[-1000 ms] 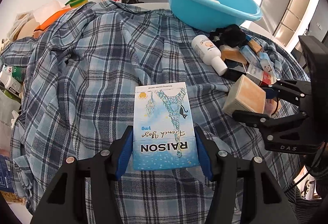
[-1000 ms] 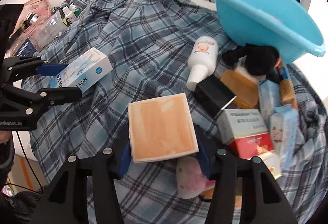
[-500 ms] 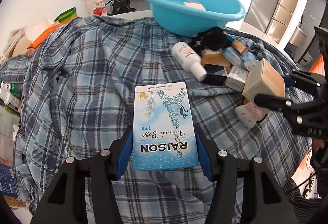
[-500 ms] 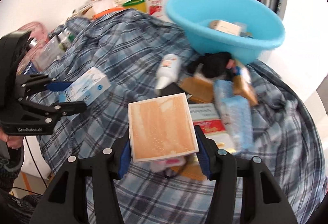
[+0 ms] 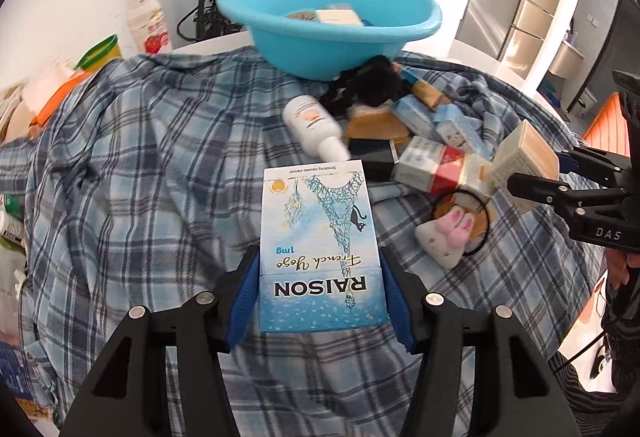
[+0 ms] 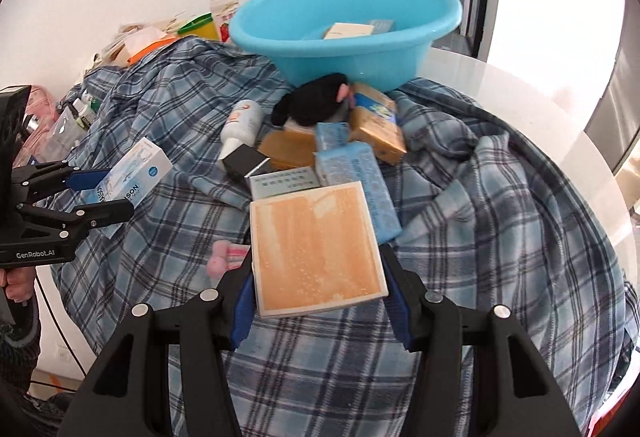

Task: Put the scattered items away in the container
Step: 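Carry the RAISON box and soap bar in both tools over the blue basin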

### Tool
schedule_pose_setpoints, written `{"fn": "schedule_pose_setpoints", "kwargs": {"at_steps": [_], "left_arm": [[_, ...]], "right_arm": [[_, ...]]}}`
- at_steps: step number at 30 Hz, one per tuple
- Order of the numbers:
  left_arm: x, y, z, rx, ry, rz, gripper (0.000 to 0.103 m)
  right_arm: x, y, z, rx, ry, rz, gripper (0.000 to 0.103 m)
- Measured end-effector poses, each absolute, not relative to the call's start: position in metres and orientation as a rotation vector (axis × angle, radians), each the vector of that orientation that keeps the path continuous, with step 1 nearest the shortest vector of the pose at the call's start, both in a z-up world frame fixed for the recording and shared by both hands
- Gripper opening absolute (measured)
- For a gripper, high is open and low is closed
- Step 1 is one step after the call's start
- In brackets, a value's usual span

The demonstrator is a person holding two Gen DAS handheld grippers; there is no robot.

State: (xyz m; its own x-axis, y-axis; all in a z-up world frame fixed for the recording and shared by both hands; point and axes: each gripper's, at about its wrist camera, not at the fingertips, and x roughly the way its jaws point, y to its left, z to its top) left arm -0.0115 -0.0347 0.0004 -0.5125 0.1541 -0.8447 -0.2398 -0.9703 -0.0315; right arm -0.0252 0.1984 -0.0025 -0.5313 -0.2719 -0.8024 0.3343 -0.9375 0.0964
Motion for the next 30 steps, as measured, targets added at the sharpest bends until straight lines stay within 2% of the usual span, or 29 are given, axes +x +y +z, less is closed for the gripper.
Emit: {"fn": "schedule_pose_setpoints", "kwargs": {"at_steps": [30], "left_arm": [[-0.025,-0.027,0.005,-1.397,0.127,2.550,0.059]], "right_arm": [[-0.034,0.202,0.008,1.250,0.117,-2.506,0.054]]}}
